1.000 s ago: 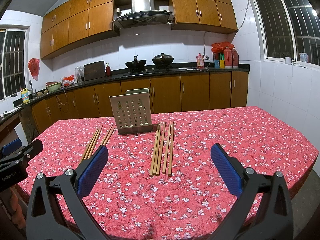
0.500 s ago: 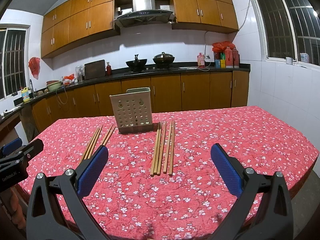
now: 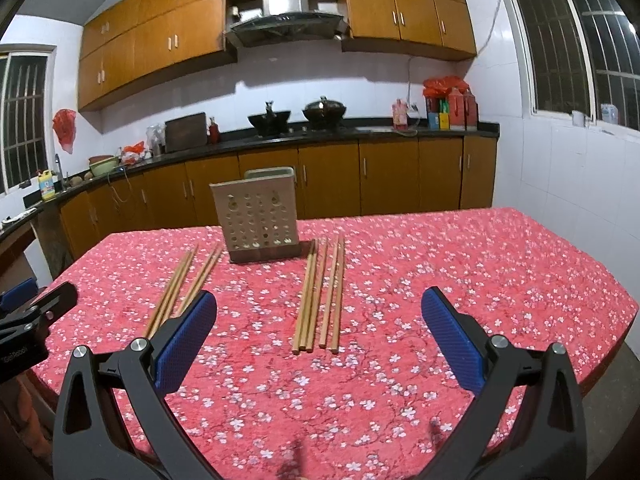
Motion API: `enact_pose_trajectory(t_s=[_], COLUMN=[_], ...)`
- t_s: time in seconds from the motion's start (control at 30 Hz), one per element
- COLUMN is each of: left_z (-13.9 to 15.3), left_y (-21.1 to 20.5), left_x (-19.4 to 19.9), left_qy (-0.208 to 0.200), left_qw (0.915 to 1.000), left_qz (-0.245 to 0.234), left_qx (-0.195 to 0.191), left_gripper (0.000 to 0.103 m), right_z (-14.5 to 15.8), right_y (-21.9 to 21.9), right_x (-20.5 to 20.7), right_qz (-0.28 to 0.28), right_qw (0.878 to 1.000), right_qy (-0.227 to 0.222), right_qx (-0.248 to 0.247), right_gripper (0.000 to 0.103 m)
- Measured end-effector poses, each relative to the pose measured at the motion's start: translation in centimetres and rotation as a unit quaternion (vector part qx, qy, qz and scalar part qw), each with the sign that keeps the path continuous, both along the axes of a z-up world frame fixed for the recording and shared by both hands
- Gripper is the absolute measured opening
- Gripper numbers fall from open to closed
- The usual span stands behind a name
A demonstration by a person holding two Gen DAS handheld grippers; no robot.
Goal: Organize utensils
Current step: 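Grasp one wooden chopstick with the right gripper while the left gripper grasps another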
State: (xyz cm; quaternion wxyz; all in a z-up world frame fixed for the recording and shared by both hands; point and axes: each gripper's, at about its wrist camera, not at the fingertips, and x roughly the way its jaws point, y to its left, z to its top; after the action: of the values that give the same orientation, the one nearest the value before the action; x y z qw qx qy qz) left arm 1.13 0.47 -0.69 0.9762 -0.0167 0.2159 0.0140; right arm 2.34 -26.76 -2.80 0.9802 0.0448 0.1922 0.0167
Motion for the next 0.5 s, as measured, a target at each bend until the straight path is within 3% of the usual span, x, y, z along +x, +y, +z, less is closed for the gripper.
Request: enact_pose_trajectory(t_s=[0.17,0.37,0.5], left_z=[-1.1,-2.5,-3.5], left_y=[1.2,3.1,4.3], left_x=[2.1,4.7,6.7], left_qy=[0.034,0.077,0.11], left_qw=[0.9993,0.9966,0.9925], left_qz=[0.014,0.018,0.021], left_qx=[-0.002,-0.023,-0.049], left_gripper=[0.099,0.099,0.099], right_z=[-1.6,-4.1,-5.8], right_y=[-1.7,-2.6,-2.5], right_x=[3.9,9.6,12.4], right_qz=[-0.023,-0.021,-0.012], right_qw=[0.997,0.986,0.977], right_qy=[0.069,0.166,0.21], right_qx=[0.014,0.02,0.031], right_gripper=[0.1,0.059,0.043])
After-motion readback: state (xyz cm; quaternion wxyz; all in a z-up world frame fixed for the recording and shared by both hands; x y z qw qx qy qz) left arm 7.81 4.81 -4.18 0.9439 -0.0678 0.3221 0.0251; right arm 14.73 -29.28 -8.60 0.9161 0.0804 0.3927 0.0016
